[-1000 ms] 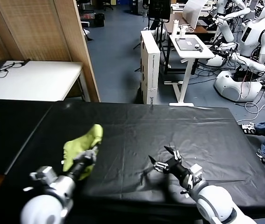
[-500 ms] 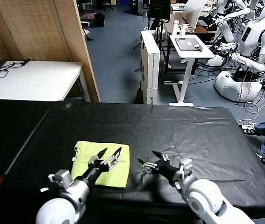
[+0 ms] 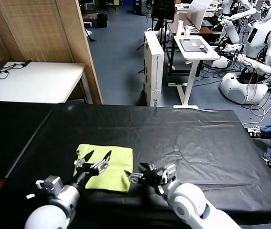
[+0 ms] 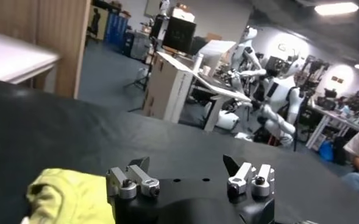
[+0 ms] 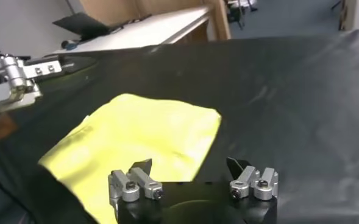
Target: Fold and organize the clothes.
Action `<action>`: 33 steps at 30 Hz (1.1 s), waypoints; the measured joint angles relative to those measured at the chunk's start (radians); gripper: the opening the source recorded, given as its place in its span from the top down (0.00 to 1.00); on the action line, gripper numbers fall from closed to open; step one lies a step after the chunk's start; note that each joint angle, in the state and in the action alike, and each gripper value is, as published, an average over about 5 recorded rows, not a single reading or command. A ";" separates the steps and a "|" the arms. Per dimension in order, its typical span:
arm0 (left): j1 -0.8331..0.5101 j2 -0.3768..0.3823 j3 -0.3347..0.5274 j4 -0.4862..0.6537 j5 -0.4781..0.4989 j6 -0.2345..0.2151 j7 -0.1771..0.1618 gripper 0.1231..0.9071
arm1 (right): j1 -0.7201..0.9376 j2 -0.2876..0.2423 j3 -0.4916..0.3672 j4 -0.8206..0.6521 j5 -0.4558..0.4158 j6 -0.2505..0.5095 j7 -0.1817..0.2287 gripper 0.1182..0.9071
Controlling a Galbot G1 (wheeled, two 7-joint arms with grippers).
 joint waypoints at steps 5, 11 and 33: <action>0.012 -0.011 -0.006 -0.006 0.028 0.002 0.004 0.00 | 0.003 0.008 -0.012 -0.014 -0.007 0.001 -0.008 0.20; 0.027 -0.016 -0.029 -0.020 0.023 0.005 0.004 0.00 | 0.003 0.020 -0.016 -0.030 -0.013 0.001 -0.009 0.61; 0.042 -0.002 -0.094 -0.006 0.005 -0.008 0.005 0.00 | -0.068 -0.073 0.178 0.024 -0.104 -0.072 0.030 0.97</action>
